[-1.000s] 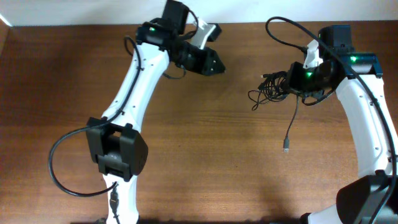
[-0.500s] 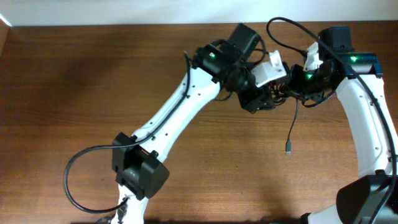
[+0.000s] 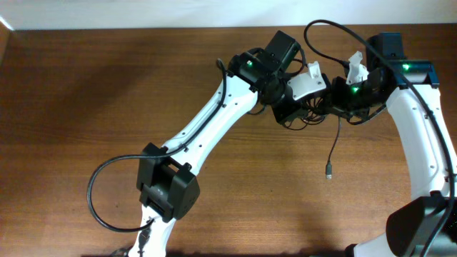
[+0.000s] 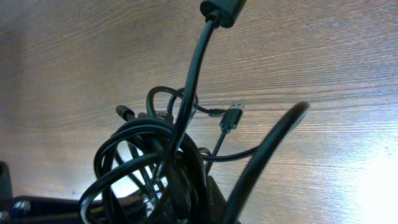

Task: Untangle cables

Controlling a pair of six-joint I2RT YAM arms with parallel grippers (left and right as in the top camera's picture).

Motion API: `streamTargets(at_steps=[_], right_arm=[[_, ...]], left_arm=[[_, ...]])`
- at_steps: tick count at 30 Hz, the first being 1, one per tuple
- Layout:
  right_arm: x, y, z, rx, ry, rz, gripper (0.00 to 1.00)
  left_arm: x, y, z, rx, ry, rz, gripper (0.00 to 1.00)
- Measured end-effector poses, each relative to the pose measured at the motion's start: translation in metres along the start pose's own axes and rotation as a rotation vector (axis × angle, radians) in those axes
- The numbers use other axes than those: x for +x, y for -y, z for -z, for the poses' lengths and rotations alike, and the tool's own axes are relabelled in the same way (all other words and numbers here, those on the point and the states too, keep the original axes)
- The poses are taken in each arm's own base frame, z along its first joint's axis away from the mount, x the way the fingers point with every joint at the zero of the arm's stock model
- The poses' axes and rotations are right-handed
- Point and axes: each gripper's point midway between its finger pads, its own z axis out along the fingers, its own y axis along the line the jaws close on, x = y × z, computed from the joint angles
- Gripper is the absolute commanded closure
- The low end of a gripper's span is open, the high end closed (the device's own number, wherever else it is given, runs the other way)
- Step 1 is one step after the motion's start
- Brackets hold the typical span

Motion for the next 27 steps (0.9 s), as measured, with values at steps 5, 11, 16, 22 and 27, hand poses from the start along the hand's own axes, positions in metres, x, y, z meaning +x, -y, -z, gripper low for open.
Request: streamTargets(at_steps=[5,11,16,22,27], right_arm=[[0.009,-0.018,-0.001,-0.084,-0.041,0.022,0.73],[0.021,-0.005,-0.001,-0.015,-0.084,0.017,0.32],[0.012,-0.037,-0.008,-0.102,-0.038,0.096,0.32],[-0.001,-0.077,-0.011,-0.215,0.032,0.130,0.40],[-0.007,-0.084,-0.016,-0.191,0.067,0.078,0.68]], left_arm=[[0.016,-0.027,0.017,-0.014,0.011,0.181,1.00],[0.051,-0.083,0.083,-0.179,0.029,0.452,1.00],[0.035,-0.053,0.087,-0.068,0.069,0.496,1.00],[0.026,-0.040,0.079,-0.027,0.071,0.572,1.00],[0.008,-0.026,0.077,0.064,0.124,0.595,1.00]])
